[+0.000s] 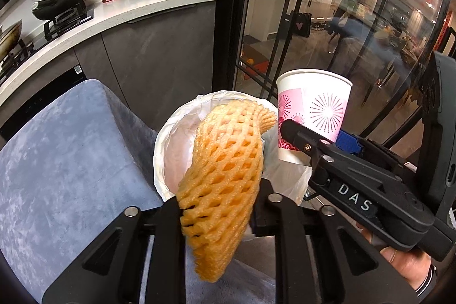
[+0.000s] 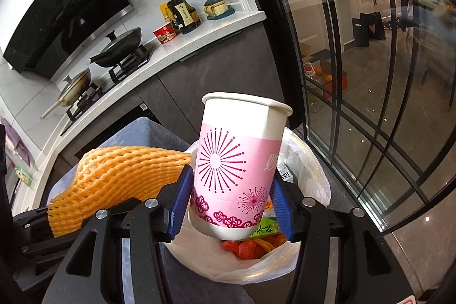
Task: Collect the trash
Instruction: 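Open both tools to drop the foam sleeve and paper cup into the bin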
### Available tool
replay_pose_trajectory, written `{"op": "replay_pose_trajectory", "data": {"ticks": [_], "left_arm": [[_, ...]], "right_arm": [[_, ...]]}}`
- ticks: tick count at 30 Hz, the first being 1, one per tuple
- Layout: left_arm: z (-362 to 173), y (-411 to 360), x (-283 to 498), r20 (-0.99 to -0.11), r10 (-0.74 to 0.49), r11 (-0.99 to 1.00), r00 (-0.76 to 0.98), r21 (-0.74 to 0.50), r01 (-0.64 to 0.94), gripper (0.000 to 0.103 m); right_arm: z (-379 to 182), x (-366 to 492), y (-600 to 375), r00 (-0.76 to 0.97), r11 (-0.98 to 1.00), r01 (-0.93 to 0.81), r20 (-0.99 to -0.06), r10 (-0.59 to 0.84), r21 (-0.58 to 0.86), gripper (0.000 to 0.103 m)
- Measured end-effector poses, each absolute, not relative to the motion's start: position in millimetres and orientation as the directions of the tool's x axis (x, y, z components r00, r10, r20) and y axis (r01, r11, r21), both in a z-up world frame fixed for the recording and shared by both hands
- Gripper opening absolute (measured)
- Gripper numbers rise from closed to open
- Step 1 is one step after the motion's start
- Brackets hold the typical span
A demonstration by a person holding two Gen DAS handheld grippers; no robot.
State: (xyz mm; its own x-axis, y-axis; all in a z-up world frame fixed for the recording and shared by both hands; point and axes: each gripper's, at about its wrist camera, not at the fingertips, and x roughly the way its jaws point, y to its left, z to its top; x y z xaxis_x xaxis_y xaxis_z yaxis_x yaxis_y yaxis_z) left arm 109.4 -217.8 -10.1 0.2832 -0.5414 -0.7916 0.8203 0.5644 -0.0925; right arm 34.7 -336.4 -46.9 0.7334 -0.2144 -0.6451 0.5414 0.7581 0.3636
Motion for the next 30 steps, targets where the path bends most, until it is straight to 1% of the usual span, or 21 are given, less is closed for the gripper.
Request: {"op": "replay_pose_trajectory", "data": {"ticks": [3,4,5,6,7,9,11,14,17,24,26,30], "left_arm": [[-11.9,-218.7,112.2,-0.795,-0.532,0.572,0.292,-0.084,0.816,0.031],[-12.7,-218.4,114.2,-0.796,-0.529,0.577,0.293,-0.084,0.812,0.034],[-13.6,-218.4,115.4,-0.798,-0.525,0.582,0.295,-0.083,0.809,0.038],[-14.1,-217.4,117.3,-0.799,-0.522,0.588,0.299,-0.082,0.805,0.039],[-14.4,-216.0,119.1,-0.800,-0.517,0.594,0.304,-0.080,0.800,0.042],[-14.8,-214.0,121.2,-0.800,-0.515,0.601,0.310,-0.078,0.796,0.045],[-14.3,-211.7,122.8,-0.799,-0.511,0.609,0.317,-0.075,0.790,0.052],[-11.2,-208.1,124.8,-0.793,-0.512,0.619,0.331,-0.073,0.782,0.057],[-8.7,-206.3,127.7,-0.789,-0.512,0.627,0.340,-0.074,0.775,0.059],[-5.5,-198.5,132.7,-0.782,-0.515,0.641,0.352,-0.079,0.763,0.059],[-4.3,-193.7,132.2,-0.779,-0.513,0.649,0.361,-0.077,0.757,0.066],[-2.5,-182.2,128.4,-0.773,-0.504,0.664,0.384,-0.062,0.745,0.068]], "right_arm": [[-48.1,37.1,-339.2,0.726,0.751,0.554,-0.650,-0.225,0.360,0.054],[-48.6,36.8,-340.6,0.725,0.747,0.558,-0.651,-0.227,0.361,0.055],[-48.7,36.6,-341.8,0.725,0.743,0.560,-0.650,-0.227,0.365,0.059],[-48.3,36.1,-342.5,0.729,0.741,0.559,-0.646,-0.226,0.371,0.061],[-47.8,36.0,-342.5,0.730,0.742,0.559,-0.645,-0.228,0.371,0.061],[-46.3,36.2,-341.3,0.730,0.747,0.558,-0.643,-0.234,0.361,0.061],[-44.9,35.9,-340.3,0.732,0.748,0.555,-0.640,-0.233,0.363,0.061],[-41.8,34.4,-338.8,0.737,0.748,0.554,-0.633,-0.236,0.365,0.062],[-38.0,32.0,-338.0,0.744,0.749,0.549,-0.624,-0.237,0.371,0.062],[-31.9,25.6,-334.3,0.753,0.750,0.546,-0.611,-0.244,0.373,0.063],[-30.7,24.8,-332.8,0.753,0.753,0.544,-0.610,-0.245,0.370,0.063],[-27.7,21.7,-327.5,0.751,0.762,0.543,-0.609,-0.254,0.352,0.066]]}}
